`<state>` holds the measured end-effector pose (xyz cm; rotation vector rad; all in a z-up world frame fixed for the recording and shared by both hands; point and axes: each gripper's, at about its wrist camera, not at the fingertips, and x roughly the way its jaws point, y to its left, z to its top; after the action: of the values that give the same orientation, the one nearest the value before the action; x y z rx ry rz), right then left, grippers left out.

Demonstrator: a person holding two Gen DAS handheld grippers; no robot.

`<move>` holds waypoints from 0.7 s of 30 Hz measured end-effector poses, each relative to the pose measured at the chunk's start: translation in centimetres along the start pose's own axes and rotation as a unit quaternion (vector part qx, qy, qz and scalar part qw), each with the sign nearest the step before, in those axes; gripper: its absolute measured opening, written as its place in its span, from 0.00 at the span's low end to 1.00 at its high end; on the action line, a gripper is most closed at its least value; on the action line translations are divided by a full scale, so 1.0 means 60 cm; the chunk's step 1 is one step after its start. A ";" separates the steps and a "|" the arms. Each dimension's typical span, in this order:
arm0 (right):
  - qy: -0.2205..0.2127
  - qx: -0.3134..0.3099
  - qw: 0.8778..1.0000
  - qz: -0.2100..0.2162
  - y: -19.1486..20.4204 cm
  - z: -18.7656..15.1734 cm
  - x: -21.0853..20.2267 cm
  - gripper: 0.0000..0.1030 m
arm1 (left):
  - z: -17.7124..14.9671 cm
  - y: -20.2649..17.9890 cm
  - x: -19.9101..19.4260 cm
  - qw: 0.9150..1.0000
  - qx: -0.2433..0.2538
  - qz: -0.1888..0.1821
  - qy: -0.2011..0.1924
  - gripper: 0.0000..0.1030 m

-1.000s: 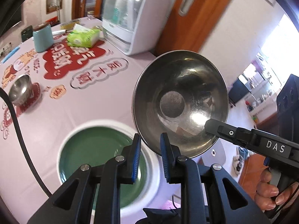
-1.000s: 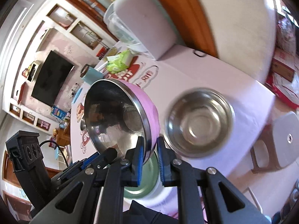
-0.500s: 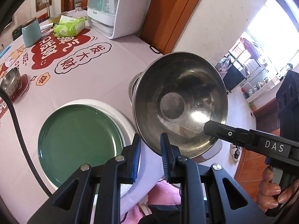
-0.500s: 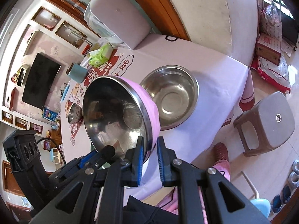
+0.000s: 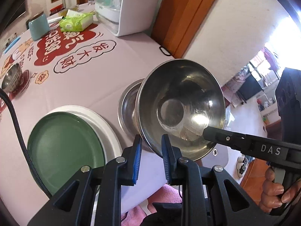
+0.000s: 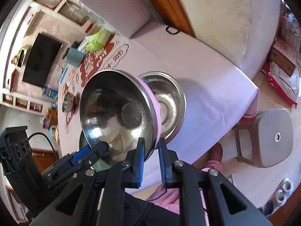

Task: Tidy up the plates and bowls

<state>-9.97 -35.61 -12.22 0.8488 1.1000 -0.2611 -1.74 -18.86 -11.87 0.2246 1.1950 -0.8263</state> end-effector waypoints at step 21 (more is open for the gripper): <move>0.149 -0.095 0.984 0.021 -0.026 0.130 0.088 0.21 | 0.024 0.014 0.083 0.985 -0.157 0.054 0.034 0.19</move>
<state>-3.16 -41.10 -16.04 0.7531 1.3614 0.0086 0.48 -21.28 -15.95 0.0577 1.3476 -0.5296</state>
